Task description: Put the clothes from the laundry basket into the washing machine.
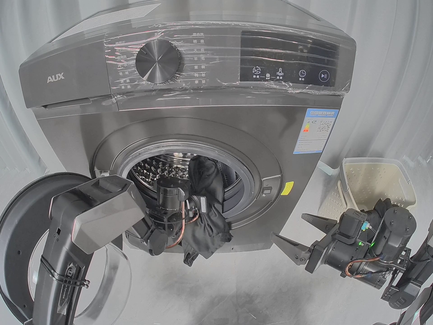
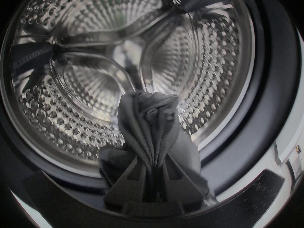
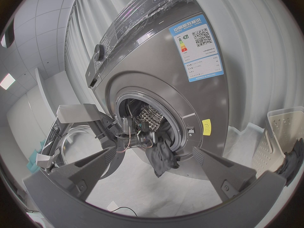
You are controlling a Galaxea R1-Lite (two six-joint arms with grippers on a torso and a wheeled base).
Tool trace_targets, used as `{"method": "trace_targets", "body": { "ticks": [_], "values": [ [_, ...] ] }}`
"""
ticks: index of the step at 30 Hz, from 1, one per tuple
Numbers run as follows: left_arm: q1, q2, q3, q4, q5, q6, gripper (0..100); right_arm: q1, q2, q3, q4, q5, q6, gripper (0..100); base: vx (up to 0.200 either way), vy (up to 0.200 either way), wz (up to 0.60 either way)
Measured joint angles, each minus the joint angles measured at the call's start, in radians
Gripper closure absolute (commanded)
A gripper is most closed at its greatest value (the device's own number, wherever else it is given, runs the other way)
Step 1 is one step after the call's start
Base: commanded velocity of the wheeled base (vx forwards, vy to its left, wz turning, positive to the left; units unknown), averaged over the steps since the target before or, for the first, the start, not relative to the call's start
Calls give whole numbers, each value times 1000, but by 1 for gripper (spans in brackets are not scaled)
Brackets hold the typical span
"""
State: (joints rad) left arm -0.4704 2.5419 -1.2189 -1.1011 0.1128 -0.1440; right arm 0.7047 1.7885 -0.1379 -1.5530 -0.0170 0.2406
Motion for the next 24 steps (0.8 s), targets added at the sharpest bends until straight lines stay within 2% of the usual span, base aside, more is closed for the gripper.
{"method": "trace_targets", "body": {
  "ticks": [7, 15, 16, 24],
  "values": [
    [46, 24, -137, -53, 77, 0, 100, 1, 0, -1, 0, 0, 0, 0, 0, 0, 0],
    [58, 37, -169, -59, 82, -7, 100, 0, 0, 0, 0, -1, 0, 0, 0, 0, 0],
    [58, 38, -167, -59, 82, -10, 0, 0, 0, 0, 0, 0, 0, 0, 0, 0, 0],
    [51, 32, -144, -59, 82, -31, 0, 0, 0, 0, 0, -1, 0, 0, 0, 0, 0]
  ]
}}
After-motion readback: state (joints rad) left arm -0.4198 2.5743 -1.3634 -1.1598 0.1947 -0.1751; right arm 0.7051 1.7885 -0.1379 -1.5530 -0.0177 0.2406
